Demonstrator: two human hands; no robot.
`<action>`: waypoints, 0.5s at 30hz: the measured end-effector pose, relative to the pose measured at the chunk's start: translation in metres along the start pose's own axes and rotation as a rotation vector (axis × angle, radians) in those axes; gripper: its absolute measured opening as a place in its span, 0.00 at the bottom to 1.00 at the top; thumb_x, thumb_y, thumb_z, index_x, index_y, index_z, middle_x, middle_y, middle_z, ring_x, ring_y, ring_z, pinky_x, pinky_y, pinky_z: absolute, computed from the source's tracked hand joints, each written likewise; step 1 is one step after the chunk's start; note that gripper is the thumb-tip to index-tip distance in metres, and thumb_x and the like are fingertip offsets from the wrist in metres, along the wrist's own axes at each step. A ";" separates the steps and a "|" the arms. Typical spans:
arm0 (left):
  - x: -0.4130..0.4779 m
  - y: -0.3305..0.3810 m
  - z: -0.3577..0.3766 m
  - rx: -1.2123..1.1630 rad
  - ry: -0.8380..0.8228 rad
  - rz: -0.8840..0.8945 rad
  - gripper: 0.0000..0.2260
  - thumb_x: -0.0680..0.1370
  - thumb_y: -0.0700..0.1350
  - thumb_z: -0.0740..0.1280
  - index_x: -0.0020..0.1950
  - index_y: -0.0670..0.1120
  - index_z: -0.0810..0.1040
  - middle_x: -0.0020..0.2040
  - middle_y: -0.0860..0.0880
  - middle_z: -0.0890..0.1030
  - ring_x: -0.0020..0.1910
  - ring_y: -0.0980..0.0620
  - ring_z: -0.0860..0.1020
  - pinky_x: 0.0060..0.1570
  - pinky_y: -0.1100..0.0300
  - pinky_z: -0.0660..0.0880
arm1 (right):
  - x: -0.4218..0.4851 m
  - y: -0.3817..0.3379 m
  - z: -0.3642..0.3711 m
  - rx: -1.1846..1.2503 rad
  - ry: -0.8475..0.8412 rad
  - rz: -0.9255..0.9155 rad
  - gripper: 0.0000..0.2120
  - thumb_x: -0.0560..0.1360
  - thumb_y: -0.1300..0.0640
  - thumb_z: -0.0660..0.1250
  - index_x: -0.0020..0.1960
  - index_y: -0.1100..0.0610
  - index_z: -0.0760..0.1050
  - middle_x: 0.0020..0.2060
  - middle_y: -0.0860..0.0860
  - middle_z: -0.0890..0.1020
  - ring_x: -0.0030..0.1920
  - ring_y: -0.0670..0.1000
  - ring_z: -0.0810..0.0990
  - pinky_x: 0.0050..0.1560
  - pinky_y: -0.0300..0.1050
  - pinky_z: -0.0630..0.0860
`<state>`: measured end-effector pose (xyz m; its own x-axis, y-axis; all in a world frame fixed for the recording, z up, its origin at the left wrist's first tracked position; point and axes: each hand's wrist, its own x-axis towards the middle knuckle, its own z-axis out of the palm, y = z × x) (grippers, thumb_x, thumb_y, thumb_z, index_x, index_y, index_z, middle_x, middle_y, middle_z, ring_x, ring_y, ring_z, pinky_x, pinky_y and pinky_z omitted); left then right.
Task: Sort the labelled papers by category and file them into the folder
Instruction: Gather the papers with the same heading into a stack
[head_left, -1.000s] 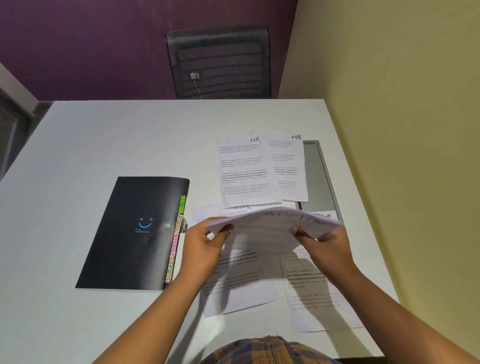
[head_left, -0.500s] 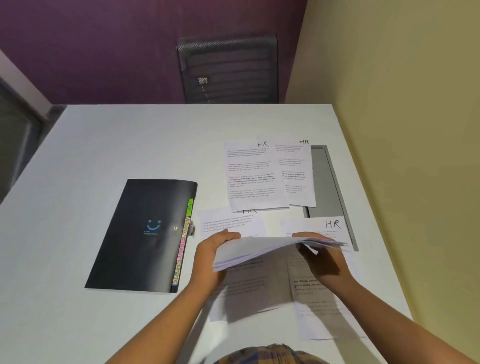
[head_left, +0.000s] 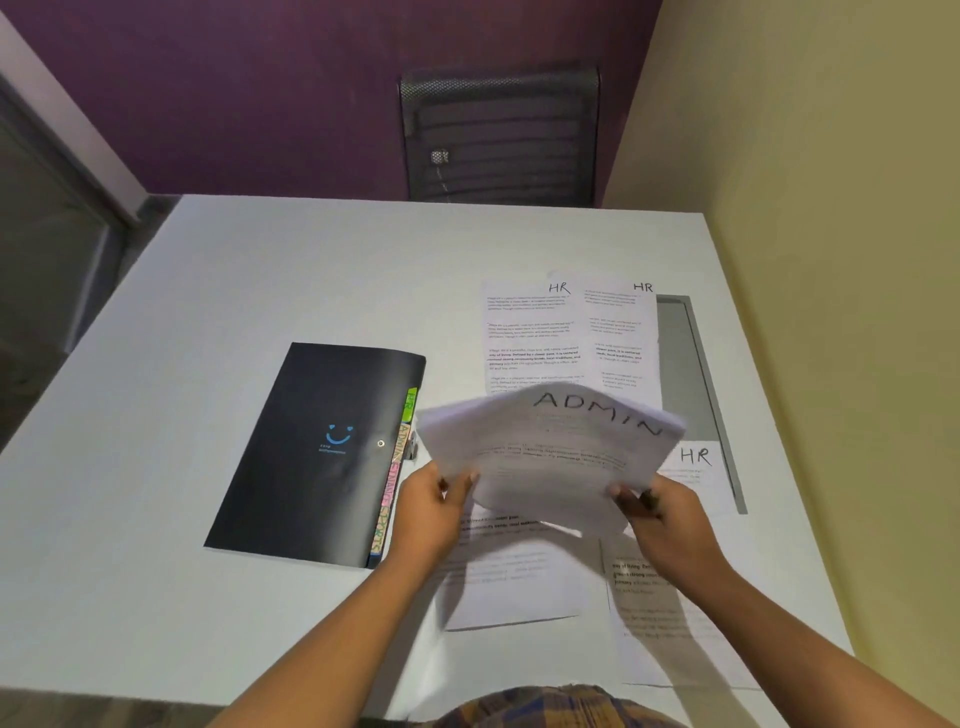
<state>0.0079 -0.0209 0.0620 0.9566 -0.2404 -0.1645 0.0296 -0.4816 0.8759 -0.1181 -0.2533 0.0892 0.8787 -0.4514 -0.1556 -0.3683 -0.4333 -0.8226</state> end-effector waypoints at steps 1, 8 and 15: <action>-0.001 -0.001 -0.003 -0.051 -0.007 -0.014 0.05 0.78 0.41 0.71 0.44 0.50 0.82 0.37 0.58 0.86 0.37 0.60 0.82 0.35 0.66 0.74 | 0.000 -0.002 0.000 0.039 -0.006 -0.003 0.10 0.80 0.52 0.66 0.42 0.43 0.81 0.37 0.34 0.84 0.36 0.39 0.82 0.34 0.29 0.74; -0.006 -0.008 -0.025 -0.187 -0.069 -0.097 0.08 0.74 0.38 0.74 0.51 0.47 0.83 0.38 0.58 0.86 0.35 0.62 0.82 0.37 0.67 0.77 | -0.007 -0.010 0.011 0.137 0.017 0.098 0.10 0.80 0.55 0.68 0.46 0.42 0.83 0.39 0.40 0.87 0.39 0.43 0.86 0.38 0.46 0.83; -0.006 -0.039 -0.050 -0.087 -0.082 -0.279 0.08 0.73 0.42 0.76 0.49 0.47 0.80 0.30 0.54 0.82 0.25 0.58 0.78 0.28 0.62 0.76 | -0.019 -0.006 0.036 0.285 0.019 0.227 0.06 0.79 0.57 0.69 0.51 0.53 0.86 0.37 0.54 0.88 0.37 0.58 0.86 0.39 0.49 0.80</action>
<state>0.0158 0.0418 0.0515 0.8815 -0.1781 -0.4373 0.3162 -0.4651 0.8268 -0.1215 -0.2141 0.0774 0.7777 -0.5264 -0.3435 -0.4512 -0.0871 -0.8881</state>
